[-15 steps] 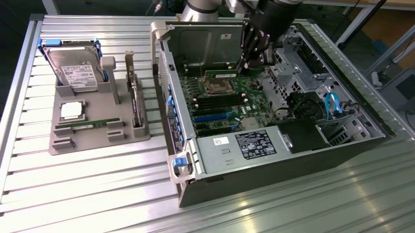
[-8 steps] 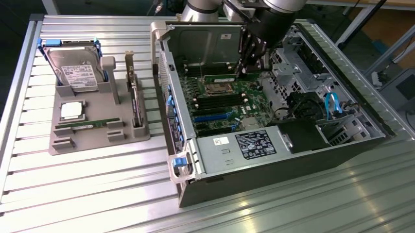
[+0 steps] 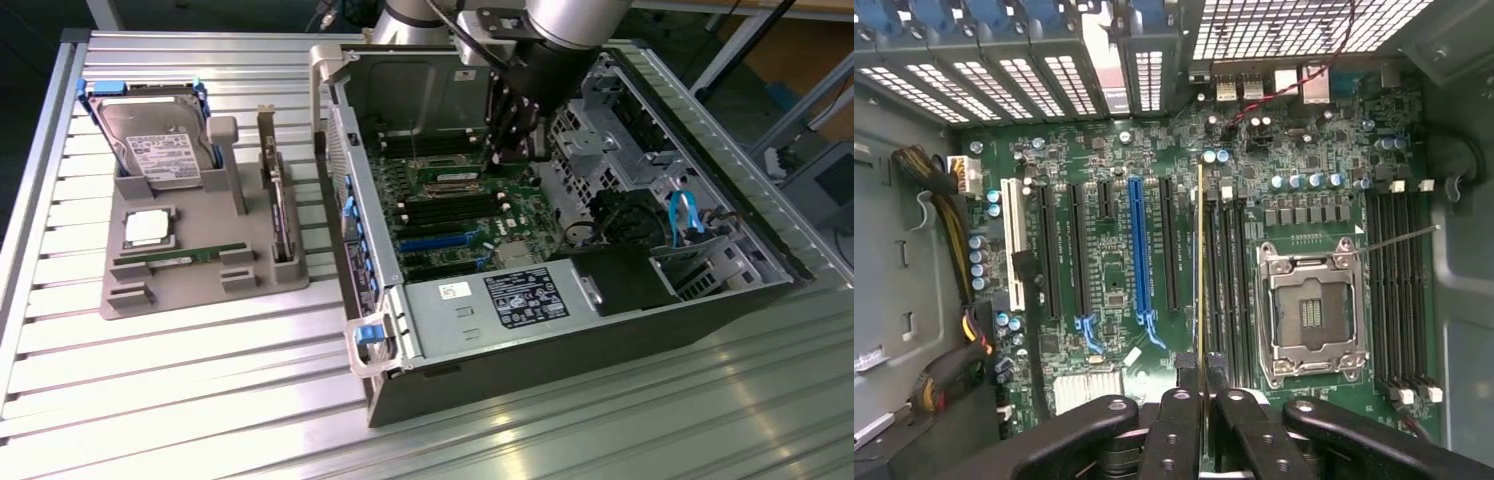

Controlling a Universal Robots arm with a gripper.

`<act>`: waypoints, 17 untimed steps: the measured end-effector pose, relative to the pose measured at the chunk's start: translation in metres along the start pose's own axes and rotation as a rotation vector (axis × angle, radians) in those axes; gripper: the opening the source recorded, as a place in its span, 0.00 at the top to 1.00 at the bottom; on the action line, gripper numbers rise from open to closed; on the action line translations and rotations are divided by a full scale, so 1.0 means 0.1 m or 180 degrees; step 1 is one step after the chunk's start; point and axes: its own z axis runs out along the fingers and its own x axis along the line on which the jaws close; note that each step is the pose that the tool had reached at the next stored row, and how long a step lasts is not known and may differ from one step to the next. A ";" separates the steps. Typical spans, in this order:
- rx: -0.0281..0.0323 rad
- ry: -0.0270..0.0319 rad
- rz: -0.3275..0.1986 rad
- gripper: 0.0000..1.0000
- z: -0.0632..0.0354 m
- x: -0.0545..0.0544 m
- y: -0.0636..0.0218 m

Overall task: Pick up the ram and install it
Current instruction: 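Insert the ram into the slot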

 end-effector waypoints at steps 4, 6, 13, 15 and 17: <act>0.0000 -0.0001 0.0000 0.87 0.105 0.00 -0.001; 0.0000 -0.0001 0.0000 0.87 0.134 0.01 -0.001; 0.0000 0.0000 0.0000 0.87 0.265 0.01 -0.003; 0.0000 -0.0001 0.0000 0.87 0.290 0.01 -0.004; 0.0000 0.0000 0.0000 0.87 0.316 0.01 -0.005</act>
